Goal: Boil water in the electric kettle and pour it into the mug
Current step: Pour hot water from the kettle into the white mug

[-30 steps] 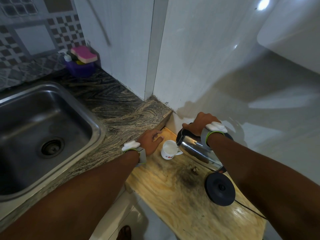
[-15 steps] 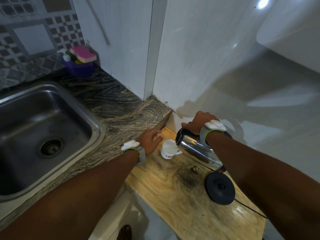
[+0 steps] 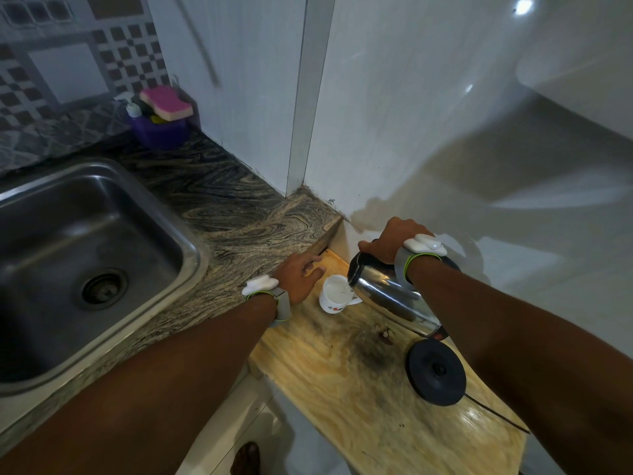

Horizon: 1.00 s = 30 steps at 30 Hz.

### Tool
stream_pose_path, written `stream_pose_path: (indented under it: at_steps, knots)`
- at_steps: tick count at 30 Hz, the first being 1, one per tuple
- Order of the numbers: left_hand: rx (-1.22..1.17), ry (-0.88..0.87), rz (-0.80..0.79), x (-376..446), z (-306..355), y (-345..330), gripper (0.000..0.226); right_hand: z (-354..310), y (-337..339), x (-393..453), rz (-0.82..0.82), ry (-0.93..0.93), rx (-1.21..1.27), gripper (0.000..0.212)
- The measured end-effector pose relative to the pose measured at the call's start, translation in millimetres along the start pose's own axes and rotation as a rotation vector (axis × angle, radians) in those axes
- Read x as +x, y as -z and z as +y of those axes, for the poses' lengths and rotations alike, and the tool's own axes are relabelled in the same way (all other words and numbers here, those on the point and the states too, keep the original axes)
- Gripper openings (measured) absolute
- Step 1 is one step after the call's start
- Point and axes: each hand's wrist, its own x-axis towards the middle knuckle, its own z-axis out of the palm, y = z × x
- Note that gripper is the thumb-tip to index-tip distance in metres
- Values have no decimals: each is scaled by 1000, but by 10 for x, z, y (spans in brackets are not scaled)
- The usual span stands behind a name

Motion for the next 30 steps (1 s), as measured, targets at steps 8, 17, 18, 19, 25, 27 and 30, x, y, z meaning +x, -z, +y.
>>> stream_pose_path:
  at_steps: [8, 17, 18, 19, 25, 27, 30]
  knots:
    - [-1, -4, -14, 39, -38, 2, 37, -41, -15, 27, 5, 7, 9, 59]
    - [-4, -8, -10, 59, -71, -4, 36, -52, -6, 61, -15, -8, -13, 74]
    - [-5, -9, -9, 64, -75, 0, 35, -61, -3, 67, -15, -9, -15, 74]
    - [-7, -10, -7, 66, -78, 0, 35, -67, -3, 66, -18, -10, -17, 74]
    - [-7, 0, -13, 72, -79, 8, 36, -111, 43, 63, -49, -5, 2, 61]
    - [-7, 2, -10, 78, -80, 4, 36, -129, 56, 58, -44, -2, 6, 58]
    - [-1, 4, -3, 91, -80, -5, 35, -150, 71, 56, -40, 0, 5, 55]
